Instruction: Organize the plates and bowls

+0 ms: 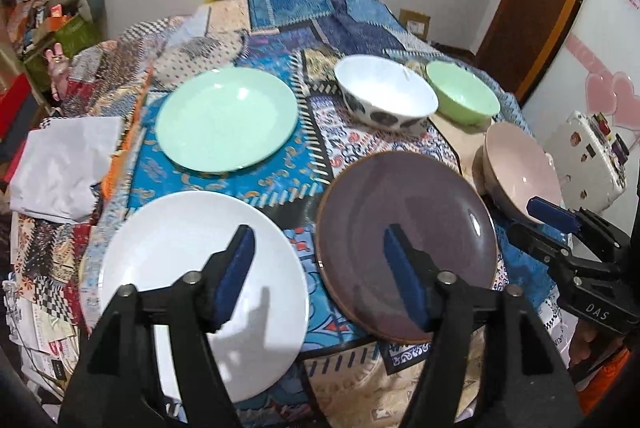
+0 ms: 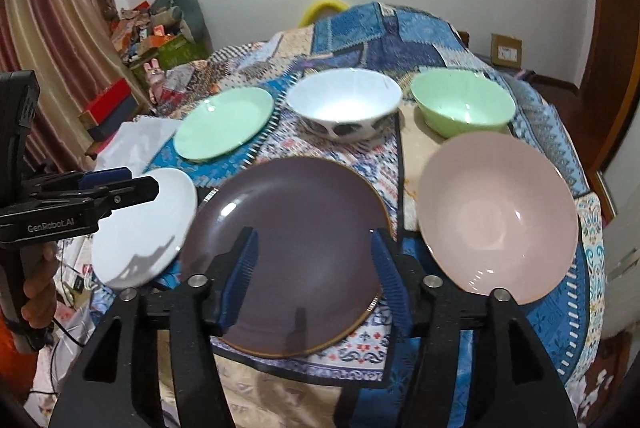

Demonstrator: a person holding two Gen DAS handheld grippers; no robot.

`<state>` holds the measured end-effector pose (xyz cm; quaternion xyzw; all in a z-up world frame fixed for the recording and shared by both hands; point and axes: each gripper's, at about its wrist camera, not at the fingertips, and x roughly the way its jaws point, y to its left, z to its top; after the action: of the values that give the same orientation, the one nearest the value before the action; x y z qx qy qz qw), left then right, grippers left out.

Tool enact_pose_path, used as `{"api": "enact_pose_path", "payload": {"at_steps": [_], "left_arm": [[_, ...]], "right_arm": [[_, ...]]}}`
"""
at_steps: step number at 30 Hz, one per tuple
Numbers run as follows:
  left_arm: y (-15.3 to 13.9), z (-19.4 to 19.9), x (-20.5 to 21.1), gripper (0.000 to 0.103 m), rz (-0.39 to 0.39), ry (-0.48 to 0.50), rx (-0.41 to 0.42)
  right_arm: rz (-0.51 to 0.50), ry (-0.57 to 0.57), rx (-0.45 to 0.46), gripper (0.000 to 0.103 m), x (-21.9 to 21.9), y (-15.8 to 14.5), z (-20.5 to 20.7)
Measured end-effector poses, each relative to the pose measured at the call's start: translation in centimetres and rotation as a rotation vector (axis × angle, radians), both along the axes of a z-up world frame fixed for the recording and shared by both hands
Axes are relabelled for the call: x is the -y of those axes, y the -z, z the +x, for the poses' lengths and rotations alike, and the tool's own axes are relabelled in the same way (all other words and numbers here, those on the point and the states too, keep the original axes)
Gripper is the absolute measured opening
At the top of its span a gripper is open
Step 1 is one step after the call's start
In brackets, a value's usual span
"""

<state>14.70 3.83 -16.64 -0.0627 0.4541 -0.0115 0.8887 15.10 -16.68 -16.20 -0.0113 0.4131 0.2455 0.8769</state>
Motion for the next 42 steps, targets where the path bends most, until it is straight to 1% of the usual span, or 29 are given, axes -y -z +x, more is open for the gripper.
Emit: {"api": "enact_pose_path", "payload": {"at_steps": [6, 10, 15, 21, 27, 32, 36, 42], "left_arm": [[-1.8, -1.7, -1.9, 0.074, 0.006, -0.044, 0.033], [-2.9, -2.9, -3.5, 0.077, 0.027, -0.073, 0.059], [-3.5, -4.3, -5.9, 0.078, 0.050, -0.117, 0.070], [-3.4, -5.7, -9.3, 0.078, 0.077, -0.186, 0.061], [-2.7, -6.6, -11.8, 0.078, 0.106, -0.230, 0.035], [-1.3, -6.9, -13.5, 0.079, 0.120, -0.255, -0.003], [0.1, -6.9, -14.8, 0.079, 0.093, -0.271, -0.036], [2.6, -6.4, -16.2, 0.079, 0.047, -0.291, -0.090]], "right_arm": [[0.015, -0.039, 0.033, 0.061, -1.8, -1.1, -0.4], [0.026, -0.071, 0.049, 0.063, -3.2, -1.6, -0.5], [0.031, -0.117, 0.064, 0.063, -5.5, -2.0, -0.5], [0.042, -0.170, 0.066, 0.064, -8.1, -2.0, -0.4], [0.044, -0.213, 0.062, 0.065, -10.2, -1.8, -0.2], [0.030, -0.243, 0.050, 0.065, -12.0, -1.2, 0.1], [0.010, -0.258, 0.034, 0.065, -13.2, -0.5, 0.6], [-0.019, -0.272, -0.015, 0.065, -14.8, 1.3, 1.8]]}}
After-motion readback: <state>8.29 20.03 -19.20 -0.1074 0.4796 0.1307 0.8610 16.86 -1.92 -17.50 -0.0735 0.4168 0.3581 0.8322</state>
